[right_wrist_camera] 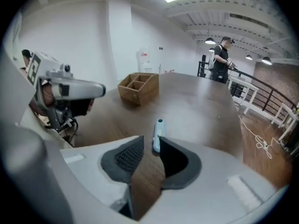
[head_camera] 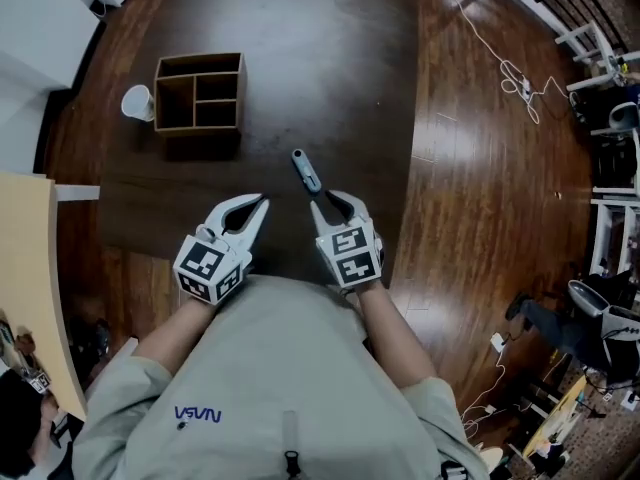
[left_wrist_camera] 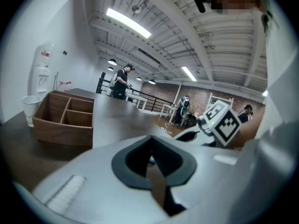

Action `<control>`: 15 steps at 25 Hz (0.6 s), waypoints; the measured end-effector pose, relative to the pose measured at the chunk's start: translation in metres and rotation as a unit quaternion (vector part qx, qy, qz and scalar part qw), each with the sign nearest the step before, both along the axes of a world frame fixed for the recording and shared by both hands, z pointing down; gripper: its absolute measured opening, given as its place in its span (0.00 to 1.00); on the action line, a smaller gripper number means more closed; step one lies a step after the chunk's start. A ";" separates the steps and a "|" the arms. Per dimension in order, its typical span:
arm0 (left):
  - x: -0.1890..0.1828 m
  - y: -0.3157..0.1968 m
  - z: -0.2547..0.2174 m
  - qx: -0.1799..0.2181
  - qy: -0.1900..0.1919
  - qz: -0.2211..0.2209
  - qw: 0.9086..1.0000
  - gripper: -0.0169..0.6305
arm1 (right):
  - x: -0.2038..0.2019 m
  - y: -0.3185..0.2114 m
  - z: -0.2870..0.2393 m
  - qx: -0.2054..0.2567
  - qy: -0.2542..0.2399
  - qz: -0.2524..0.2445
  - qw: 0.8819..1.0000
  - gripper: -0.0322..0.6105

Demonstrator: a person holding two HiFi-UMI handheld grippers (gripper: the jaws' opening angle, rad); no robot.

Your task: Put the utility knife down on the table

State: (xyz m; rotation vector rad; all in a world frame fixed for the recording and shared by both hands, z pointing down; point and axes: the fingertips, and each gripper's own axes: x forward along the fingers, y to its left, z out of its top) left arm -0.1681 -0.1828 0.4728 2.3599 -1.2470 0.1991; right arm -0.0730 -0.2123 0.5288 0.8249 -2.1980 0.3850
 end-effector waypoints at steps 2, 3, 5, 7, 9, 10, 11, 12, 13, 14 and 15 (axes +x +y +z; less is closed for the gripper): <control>-0.001 0.009 0.002 -0.008 0.009 -0.016 1.000 0.03 | -0.003 0.011 -0.026 0.025 -0.045 -0.002 0.999 0.18; 0.001 0.014 0.002 -0.013 0.016 -0.025 0.999 0.03 | -0.002 0.016 -0.039 0.040 -0.066 0.000 0.997 0.17; 0.005 0.024 -0.002 -0.023 0.030 -0.040 0.998 0.03 | 0.005 0.029 -0.065 0.066 -0.112 0.007 0.991 0.07; 0.006 0.037 -0.009 -0.030 0.038 -0.053 0.997 0.03 | 0.008 0.047 -0.085 0.084 -0.159 0.010 0.984 0.05; 0.010 0.050 -0.020 -0.027 0.045 -0.064 0.997 0.03 | 0.012 0.066 -0.096 0.093 -0.190 0.009 0.977 0.05; 0.015 0.056 -0.027 -0.022 0.047 -0.067 0.996 0.03 | 0.016 0.074 -0.098 0.095 -0.198 0.009 0.976 0.05; 0.022 0.062 -0.034 -0.015 0.047 -0.067 0.997 0.03 | 0.021 0.079 -0.100 0.097 -0.203 0.010 0.974 0.05; 0.029 0.067 -0.040 -0.008 0.044 -0.062 0.997 0.03 | 0.026 0.082 -0.102 0.101 -0.207 0.011 0.973 0.05; 0.036 0.073 -0.046 -0.001 0.037 -0.055 0.998 0.03 | 0.030 0.084 -0.102 0.103 -0.211 0.013 0.972 0.05; 0.040 0.080 -0.051 0.007 0.027 -0.047 0.999 0.03 | 0.032 0.088 -0.103 0.105 -0.215 0.013 0.971 0.05; 0.043 0.087 -0.055 0.015 0.016 -0.040 0.999 0.03 | 0.032 0.091 -0.104 0.108 -0.219 0.012 0.970 0.05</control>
